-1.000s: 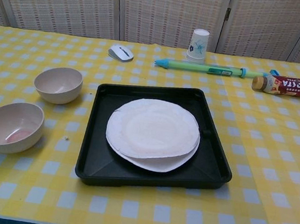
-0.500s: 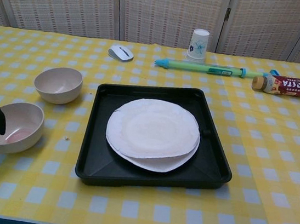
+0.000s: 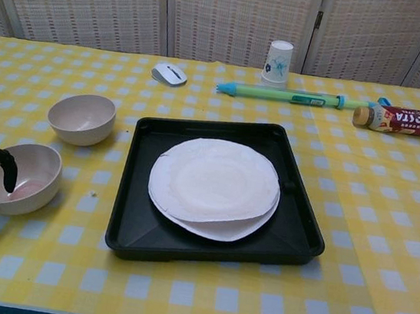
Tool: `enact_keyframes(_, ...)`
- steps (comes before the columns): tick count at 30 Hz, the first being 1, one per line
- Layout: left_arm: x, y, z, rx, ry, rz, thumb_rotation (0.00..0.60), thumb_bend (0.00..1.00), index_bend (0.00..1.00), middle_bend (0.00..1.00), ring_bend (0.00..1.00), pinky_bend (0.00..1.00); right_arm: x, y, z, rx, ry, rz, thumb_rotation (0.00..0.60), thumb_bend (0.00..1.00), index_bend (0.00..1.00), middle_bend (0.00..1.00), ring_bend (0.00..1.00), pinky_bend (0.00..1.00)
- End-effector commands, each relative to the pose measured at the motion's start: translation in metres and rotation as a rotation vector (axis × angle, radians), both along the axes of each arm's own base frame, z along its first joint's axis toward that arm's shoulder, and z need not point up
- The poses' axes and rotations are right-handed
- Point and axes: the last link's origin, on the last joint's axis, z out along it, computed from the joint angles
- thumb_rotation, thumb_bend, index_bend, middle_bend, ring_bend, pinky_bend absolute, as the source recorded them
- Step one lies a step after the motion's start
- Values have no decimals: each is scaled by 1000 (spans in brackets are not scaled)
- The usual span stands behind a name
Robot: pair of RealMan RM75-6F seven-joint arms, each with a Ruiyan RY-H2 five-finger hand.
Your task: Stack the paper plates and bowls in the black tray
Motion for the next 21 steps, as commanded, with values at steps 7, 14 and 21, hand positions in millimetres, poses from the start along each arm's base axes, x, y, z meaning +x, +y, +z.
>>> enact_keyframes(7,1,3,-4,-19,-8,-20,600,493,551,1000,988,1000,-2,-3,-2,9,5,-12,600,257,151,0,0,0)
enact_keyframes(14,2,3,-7,-23,-22,-47,600,495,564,1000,989,1000,-1,-3,-3,16,4,-11,600,257,151,0,0,0)
enact_keyframes(21,10,-2,3,27,-62,-92,600,499,567,1000,990,1000,-2,-3,-3,22,3,-14,600,257,151,0,0,0)
